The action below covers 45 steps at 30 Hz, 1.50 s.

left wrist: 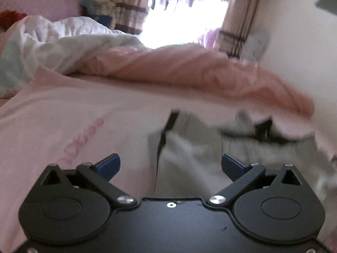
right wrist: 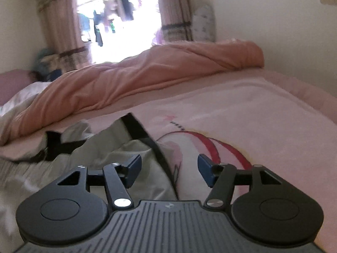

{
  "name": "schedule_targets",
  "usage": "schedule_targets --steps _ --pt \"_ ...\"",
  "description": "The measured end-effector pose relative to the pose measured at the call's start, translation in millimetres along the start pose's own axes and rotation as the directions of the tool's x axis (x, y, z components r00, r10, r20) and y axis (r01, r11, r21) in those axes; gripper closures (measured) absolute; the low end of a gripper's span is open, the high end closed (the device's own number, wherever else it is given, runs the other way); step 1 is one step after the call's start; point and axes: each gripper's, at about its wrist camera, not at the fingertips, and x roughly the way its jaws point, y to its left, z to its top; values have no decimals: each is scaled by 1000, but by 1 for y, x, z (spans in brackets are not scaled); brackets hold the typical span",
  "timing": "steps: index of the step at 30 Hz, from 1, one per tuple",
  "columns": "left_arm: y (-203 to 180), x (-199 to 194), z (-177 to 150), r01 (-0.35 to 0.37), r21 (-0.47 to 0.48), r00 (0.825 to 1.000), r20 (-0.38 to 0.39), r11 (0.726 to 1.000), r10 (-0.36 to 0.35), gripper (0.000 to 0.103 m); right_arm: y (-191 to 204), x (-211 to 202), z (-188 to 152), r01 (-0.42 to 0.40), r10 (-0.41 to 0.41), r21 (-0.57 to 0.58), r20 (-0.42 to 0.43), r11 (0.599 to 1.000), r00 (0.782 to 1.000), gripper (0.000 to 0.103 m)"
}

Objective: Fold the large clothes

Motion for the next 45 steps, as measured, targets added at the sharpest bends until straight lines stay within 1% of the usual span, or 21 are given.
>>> schedule_targets --steps 1,3,5,6,8,13,15,17,19,20,22,24,26,28,30,33,34,35,37,40,45 --pt "-5 4 -6 -18 28 1000 -4 999 18 0 8 -5 0 11 -10 -38 9 999 1000 37" --pt "-17 2 -17 -68 18 997 36 998 67 0 29 -12 1 40 -38 -92 23 995 999 58" --pt "-29 -6 -22 -16 -28 992 124 999 19 0 53 -17 1 5 1 -117 46 993 999 74" --pt "-42 -8 -23 42 -20 986 161 999 -38 0 68 -19 -1 -22 30 -122 57 992 998 77" --pt "-69 4 -23 75 32 980 183 997 -79 0 101 -19 -6 -80 88 -129 56 988 995 83" --pt "-139 30 -34 44 204 974 207 978 -87 0 199 -1 -32 -234 237 -199 -11 952 972 86" --pt "-144 54 -35 31 233 983 171 972 -73 0 220 17 -42 -235 230 -243 -47 941 972 86" --pt "-139 82 -40 -25 248 994 110 968 -2 0 220 36 -46 -200 184 -232 -88 952 979 87" --pt "-126 97 -46 -90 268 995 73 959 73 0 200 46 -43 -250 236 -143 -108 958 966 92" --pt "-117 101 -48 -80 271 996 69 959 64 0 192 47 -40 -228 216 -143 -94 963 972 95" --pt "-98 96 -44 -17 217 997 76 976 0 0 180 46 -37 -60 57 -225 -22 972 998 96" --pt "-89 93 -43 -113 224 989 114 968 89 0 146 53 -28 39 -43 -199 -18 979 999 96" --pt "-76 95 -43 -167 206 983 107 964 148 0 102 56 -18 28 -31 -88 -35 996 999 103" --pt "-63 97 -40 -164 147 984 89 975 152 0 64 53 -12 41 -42 -34 -29 999 999 103" --pt "-56 103 -37 -220 122 974 72 968 213 0 45 50 -11 -2 3 14 -46 1000 999 103" --pt "-46 94 -38 -248 59 968 65 967 244 0 61 40 -10 56 -58 -60 -29 997 998 103" --pt "-48 85 -36 -269 65 962 63 961 265 0 68 35 -9 81 -82 -83 -11 993 997 95" --pt "-52 74 -36 -275 73 960 72 959 270 0 72 23 -9 76 -74 -82 19 994 997 89" --pt "-66 48 -41 -250 80 966 94 965 243 0 80 -1 -9 -6 8 -46 41 999 999 88" --pt "-88 19 -47 -213 52 976 46 976 211 0 103 -34 -13 -78 79 -39 26 996 997 86" --pt "-127 4 -64 -154 126 987 63 980 147 0 148 -54 -15 -107 111 -223 8 969 994 80"
